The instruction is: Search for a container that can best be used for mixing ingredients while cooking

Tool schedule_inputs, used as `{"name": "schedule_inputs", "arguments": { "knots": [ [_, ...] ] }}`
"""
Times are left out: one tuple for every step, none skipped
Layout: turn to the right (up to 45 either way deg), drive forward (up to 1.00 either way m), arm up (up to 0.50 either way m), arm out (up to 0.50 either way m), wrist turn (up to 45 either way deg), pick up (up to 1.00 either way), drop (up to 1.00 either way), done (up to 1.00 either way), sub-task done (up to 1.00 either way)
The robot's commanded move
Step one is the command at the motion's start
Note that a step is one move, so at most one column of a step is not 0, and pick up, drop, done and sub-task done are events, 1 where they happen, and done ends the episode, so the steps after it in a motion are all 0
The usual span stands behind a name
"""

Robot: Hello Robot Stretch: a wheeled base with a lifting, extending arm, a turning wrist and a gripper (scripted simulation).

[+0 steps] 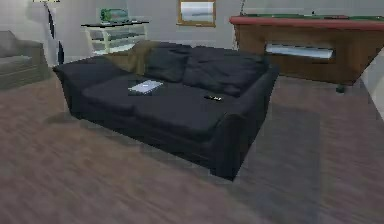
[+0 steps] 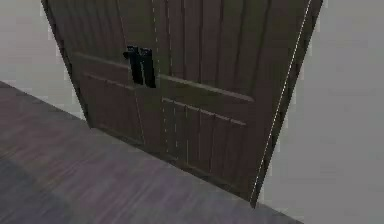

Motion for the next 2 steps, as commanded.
{"name": "schedule_inputs", "arguments": {
  "knots": [
    [-45.0,0.00,0.00,0.00,0.0,0.00,0.00,0.00,0.00],
    [-3.0,0.00,0.00,0.00,0.0,0.00,0.00,0.00,0.00]
  ]
}}
